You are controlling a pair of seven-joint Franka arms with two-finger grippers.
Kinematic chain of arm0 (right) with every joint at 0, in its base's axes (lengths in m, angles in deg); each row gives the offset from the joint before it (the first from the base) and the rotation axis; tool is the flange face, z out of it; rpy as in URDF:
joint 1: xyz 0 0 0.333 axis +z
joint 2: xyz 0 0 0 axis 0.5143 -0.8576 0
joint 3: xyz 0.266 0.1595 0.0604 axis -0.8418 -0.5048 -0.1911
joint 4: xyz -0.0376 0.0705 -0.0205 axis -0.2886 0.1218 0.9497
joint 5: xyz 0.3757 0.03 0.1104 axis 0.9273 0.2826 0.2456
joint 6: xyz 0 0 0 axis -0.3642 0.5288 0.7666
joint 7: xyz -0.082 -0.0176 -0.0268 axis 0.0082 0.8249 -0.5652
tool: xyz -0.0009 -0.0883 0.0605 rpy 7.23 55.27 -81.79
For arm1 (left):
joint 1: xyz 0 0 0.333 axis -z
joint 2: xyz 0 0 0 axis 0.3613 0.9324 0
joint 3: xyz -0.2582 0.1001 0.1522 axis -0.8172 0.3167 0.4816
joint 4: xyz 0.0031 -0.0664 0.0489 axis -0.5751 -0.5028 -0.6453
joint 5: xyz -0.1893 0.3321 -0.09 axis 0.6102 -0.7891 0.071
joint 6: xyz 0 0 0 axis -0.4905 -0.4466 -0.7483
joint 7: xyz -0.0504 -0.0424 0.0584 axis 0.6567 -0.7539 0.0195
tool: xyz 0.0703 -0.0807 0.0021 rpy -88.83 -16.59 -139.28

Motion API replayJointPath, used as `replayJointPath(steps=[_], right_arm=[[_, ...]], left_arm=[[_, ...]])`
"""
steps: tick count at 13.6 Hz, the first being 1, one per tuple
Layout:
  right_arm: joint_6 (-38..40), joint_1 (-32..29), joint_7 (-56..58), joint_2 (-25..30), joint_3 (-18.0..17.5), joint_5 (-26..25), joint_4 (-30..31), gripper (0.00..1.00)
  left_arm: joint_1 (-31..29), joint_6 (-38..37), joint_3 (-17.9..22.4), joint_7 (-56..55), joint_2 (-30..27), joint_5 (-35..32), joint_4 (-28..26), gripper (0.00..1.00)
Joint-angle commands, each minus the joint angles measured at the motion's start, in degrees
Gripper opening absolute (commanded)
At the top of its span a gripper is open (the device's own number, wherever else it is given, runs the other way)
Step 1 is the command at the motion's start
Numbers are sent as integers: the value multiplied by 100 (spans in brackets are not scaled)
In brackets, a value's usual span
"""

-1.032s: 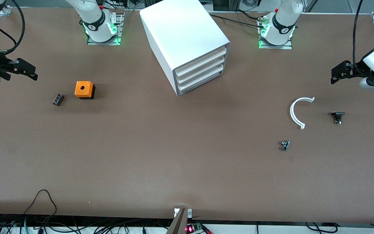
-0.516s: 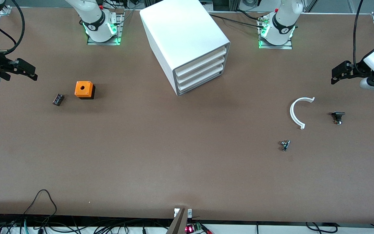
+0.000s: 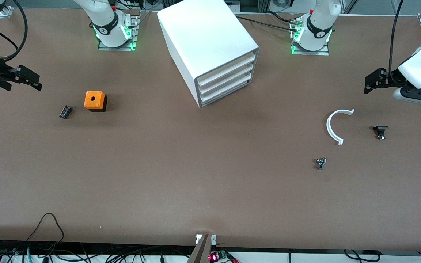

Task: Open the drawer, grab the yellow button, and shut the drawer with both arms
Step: 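Move the left gripper to the white cabinet's drawer handle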

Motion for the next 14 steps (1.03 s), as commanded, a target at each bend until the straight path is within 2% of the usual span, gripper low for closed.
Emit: replayJointPath(steps=[1, 2, 4, 8, 11, 13, 14], right_arm=[[88, -38, 16, 13, 29, 35, -82, 100], [88, -30, 16, 13, 20, 35, -82, 100], [45, 14, 8, 4, 2, 35, -82, 100], [97, 6, 16, 13, 2, 44, -82, 100], [97, -12, 8, 13, 20, 44, -90, 100], [97, -12, -1, 13, 29, 70, -90, 100], [80, -12, 8, -5, 29, 70, -90, 100]], left_arm=[[96, -256, -56, 147, 142, 126, 109, 100], [96, -274, -109, 155, 186, 257, 100, 100], [18, -257, -215, 164, 545, 1263, -92, 100], [61, 41, -276, 270, 933, 3663, -1347, 100], [70, 296, -828, 996, 1223, 5027, -2174, 100], [70, 507, -1372, 1236, 1381, 5407, -2535, 98], [61, 630, -1723, 1245, 1434, 5478, -2615, 94]])
